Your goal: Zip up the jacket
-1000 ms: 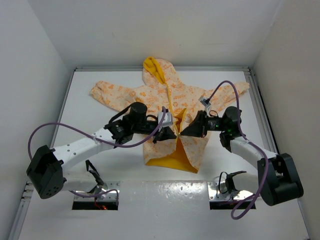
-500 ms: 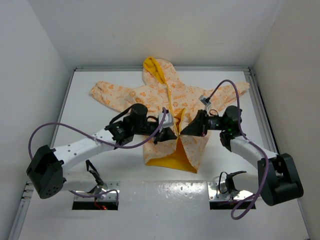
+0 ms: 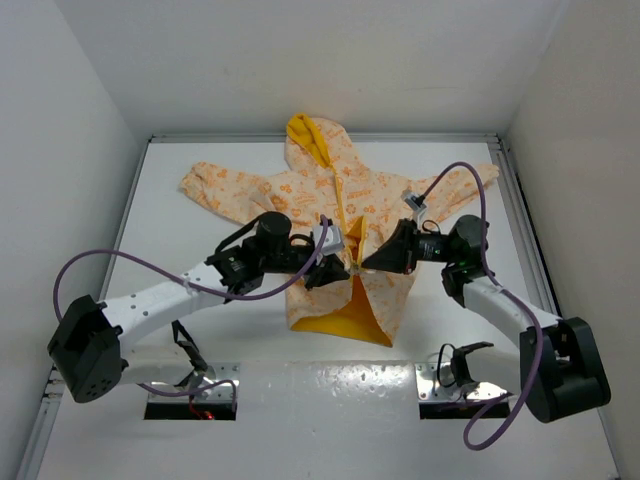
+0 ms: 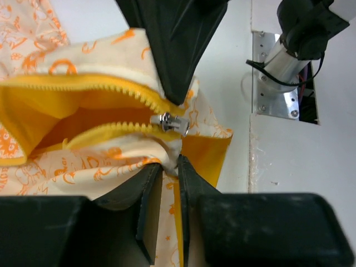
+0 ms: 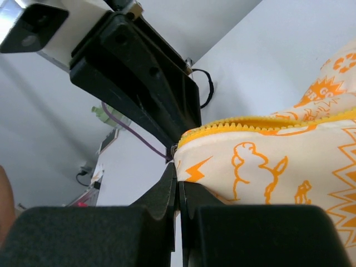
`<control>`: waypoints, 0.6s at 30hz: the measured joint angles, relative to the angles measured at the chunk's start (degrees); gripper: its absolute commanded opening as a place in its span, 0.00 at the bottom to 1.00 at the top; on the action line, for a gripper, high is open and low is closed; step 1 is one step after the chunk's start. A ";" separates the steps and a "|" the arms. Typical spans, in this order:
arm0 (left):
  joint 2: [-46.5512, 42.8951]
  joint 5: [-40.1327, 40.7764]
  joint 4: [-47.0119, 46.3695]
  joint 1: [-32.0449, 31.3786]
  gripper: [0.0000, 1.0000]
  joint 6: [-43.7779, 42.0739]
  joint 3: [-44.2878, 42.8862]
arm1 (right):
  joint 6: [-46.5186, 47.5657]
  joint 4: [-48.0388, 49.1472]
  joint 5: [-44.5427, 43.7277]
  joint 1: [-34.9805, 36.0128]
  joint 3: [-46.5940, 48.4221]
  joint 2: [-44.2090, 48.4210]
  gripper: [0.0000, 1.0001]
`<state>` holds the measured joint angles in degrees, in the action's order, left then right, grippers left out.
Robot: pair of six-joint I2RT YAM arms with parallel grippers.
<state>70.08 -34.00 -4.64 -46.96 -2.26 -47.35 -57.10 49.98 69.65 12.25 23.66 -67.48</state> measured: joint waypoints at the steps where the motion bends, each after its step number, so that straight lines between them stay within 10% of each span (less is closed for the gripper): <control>1: -0.15 0.31 0.44 0.00 0.27 0.02 0.11 | -0.15 0.46 -0.37 0.00 -0.31 0.42 0.00; 9: -4.24 6.86 2.64 -0.02 0.58 -0.28 2.95 | -0.81 1.31 -2.12 0.00 -2.82 3.28 0.00; 18: -16.28 20.24 -0.09 -5.95 0.61 -8.76 6.05 | -3.89 0.61 -4.83 0.39 -5.88 4.17 0.00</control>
<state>53.80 -13.76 -4.73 -52.90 -11.03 -41.30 -60.99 50.59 64.82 12.64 17.78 -63.31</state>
